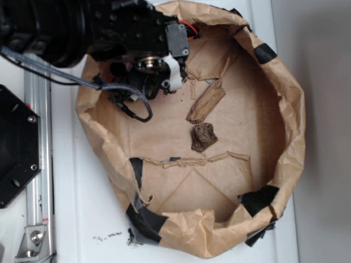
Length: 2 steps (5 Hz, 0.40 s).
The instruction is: Grab the yellow duck.
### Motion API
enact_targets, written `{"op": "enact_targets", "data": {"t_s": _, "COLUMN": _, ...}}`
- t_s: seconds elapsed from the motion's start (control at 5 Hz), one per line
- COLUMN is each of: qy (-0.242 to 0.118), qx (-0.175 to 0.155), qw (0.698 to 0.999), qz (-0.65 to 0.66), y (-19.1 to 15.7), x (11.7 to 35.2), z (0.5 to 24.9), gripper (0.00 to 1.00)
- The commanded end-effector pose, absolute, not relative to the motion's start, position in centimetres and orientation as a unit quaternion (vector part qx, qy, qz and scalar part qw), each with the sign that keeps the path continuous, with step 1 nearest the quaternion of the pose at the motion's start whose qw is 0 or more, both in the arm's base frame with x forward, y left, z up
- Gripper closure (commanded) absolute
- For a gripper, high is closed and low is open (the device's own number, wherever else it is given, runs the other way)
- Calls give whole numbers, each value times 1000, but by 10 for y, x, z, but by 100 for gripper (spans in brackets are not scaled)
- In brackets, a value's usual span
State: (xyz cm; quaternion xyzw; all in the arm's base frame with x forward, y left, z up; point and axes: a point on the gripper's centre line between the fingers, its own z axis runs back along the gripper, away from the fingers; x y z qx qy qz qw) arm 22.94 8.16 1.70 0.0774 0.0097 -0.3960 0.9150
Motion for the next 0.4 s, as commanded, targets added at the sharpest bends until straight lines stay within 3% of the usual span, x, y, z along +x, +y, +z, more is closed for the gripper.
{"op": "enact_targets", "data": {"t_s": 0.0, "qy": -10, "qx": 93, "qw": 916, "qz": -390, "y": 84, "x": 232, "z": 27, "gripper": 100}}
{"op": "enact_targets", "data": {"t_s": 0.2, "qy": -10, "qx": 94, "qw": 915, "qz": -392, "y": 84, "x": 232, "z": 26, "gripper": 100}}
